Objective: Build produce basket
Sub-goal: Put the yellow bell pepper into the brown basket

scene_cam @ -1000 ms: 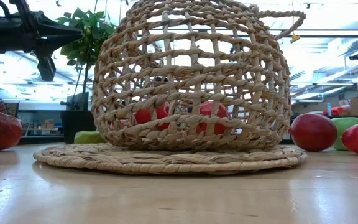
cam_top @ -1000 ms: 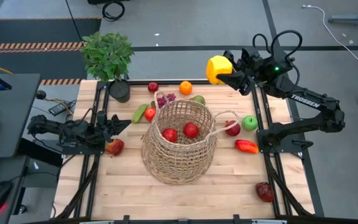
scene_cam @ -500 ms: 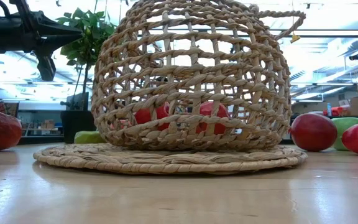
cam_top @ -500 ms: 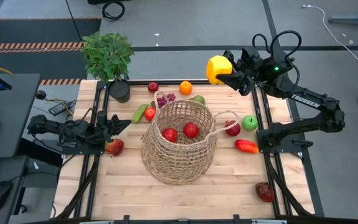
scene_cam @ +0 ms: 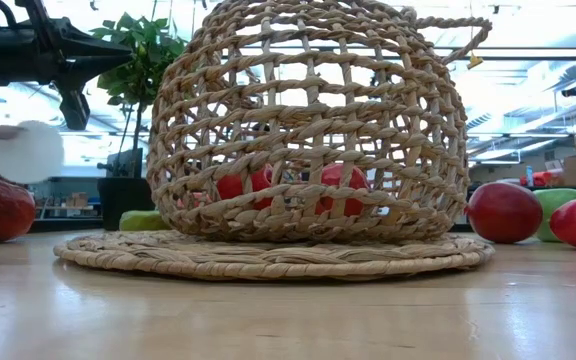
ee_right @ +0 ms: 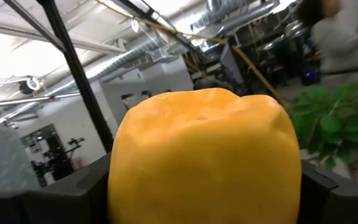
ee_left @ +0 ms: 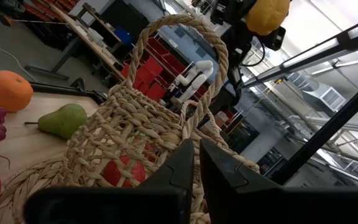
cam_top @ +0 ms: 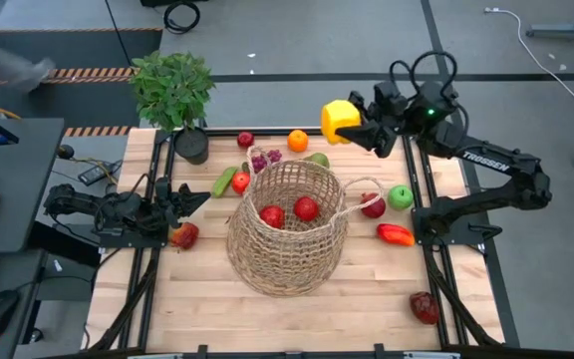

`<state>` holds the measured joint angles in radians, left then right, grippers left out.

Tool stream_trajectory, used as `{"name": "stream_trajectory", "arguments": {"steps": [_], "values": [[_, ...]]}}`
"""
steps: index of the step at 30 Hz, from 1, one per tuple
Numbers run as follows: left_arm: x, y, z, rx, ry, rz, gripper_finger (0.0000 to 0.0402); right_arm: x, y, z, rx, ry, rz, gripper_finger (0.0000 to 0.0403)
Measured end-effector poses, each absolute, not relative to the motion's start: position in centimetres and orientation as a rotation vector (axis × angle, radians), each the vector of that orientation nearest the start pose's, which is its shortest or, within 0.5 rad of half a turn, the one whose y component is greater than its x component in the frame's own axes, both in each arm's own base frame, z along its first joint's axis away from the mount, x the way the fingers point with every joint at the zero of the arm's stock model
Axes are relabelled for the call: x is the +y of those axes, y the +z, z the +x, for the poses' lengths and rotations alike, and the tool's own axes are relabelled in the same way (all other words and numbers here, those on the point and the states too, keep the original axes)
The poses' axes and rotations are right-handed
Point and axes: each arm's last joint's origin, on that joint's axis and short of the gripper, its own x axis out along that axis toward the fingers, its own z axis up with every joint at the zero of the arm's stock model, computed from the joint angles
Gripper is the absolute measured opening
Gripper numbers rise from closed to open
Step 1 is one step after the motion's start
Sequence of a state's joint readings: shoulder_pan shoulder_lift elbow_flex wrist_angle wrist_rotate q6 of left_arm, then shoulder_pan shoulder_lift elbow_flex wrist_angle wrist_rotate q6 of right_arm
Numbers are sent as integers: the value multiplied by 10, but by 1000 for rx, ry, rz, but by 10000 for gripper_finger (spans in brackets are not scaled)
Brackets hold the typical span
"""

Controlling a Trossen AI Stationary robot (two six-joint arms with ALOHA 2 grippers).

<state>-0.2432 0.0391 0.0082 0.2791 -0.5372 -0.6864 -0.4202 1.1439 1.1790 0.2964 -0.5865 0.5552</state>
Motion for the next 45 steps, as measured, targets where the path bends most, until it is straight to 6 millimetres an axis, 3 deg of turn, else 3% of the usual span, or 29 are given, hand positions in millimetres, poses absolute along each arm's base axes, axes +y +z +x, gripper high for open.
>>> {"name": "stream_trajectory", "arguments": {"steps": [15, 33, 45], "values": [[-8, 189, 94, -323, 203, -773, 33, -71, 411, 273, -85, 337, 529, 309], [-8, 189, 94, -324, 203, -773, 35, -61, 408, 277, -61, 360, 526, 309], [-8, 189, 94, -324, 203, -773, 31, -45, 397, 281, 94, 334, 494, 309]]}}
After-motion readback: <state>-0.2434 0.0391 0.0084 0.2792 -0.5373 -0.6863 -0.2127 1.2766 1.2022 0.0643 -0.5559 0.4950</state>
